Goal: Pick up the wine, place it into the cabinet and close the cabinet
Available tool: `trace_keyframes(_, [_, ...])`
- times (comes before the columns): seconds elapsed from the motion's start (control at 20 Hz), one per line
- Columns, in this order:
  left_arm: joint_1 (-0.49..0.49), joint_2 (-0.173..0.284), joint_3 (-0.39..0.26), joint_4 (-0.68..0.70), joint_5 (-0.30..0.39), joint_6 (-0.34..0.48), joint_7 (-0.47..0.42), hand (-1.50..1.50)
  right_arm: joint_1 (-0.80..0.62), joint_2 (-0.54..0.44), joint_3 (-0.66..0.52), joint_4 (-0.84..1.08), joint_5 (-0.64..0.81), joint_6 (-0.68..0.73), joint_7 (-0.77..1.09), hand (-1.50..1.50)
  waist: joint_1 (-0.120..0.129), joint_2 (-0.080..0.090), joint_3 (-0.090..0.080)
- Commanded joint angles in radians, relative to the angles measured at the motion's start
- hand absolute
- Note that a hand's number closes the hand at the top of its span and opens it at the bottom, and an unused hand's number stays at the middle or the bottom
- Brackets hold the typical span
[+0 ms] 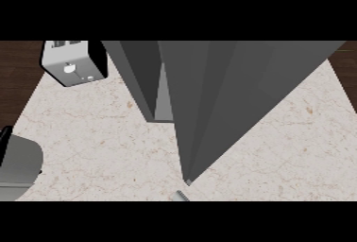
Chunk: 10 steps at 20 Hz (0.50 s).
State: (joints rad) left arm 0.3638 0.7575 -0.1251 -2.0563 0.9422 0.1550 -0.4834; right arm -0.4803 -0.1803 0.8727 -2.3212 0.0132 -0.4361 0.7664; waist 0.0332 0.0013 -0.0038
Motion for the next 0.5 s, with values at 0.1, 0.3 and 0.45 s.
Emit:
trace_keyframes(0.1, [-0.034, -0.038, -0.033, -0.006, -0.033, 0.035, 0.020, -1.50, -0.304, 0.173, -0.087, 0.275, -0.113, -0.084, -0.023, 1.50, 0.006, 0.003, 0.001])
trace_keyframes(0.3, [-0.035, -0.035, 0.001, 0.034, -0.008, -0.018, 0.031, -1.50, -0.509, 0.178, -0.151, 0.472, -0.182, -0.163, -0.090, 1.50, 0.014, 0.001, 0.001])
trace_keyframes(0.45, [-0.074, -0.061, 0.002, 0.051, -0.023, 0.015, 0.041, -1.50, -0.621, 0.179, -0.221, 0.628, -0.263, -0.120, -0.146, 1.50, 0.009, 0.005, 0.002])
